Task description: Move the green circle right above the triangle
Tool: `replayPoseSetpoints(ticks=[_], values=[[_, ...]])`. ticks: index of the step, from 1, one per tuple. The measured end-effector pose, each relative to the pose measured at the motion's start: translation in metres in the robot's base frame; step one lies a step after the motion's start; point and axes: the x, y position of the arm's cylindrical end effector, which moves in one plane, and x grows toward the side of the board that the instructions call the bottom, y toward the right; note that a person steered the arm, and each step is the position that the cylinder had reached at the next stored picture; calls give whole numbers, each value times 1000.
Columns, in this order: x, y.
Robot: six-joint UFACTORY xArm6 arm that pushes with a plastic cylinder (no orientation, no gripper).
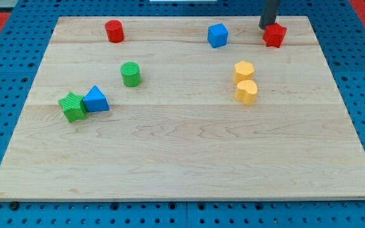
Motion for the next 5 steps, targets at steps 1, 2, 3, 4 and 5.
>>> replayPoseSetpoints(ticks=[1,2,3,4,5], values=[[17,-15],[28,-39],[28,-72],[28,-106],[28,-131]])
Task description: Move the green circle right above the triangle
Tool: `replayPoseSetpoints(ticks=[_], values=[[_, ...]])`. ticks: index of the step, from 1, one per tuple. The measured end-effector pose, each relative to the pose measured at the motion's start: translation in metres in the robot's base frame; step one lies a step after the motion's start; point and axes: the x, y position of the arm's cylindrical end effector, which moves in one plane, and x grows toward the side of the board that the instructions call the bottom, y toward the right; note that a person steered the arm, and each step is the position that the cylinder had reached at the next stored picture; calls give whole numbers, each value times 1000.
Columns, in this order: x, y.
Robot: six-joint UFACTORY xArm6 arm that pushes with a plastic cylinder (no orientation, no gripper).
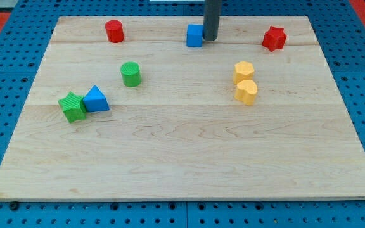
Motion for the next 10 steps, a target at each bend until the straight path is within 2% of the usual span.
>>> replayPoseSetpoints(ticks=[1,2,5,6,8,10], values=[[-1,40],[12,53],[14,49],[21,31],[95,-16],[96,-137]])
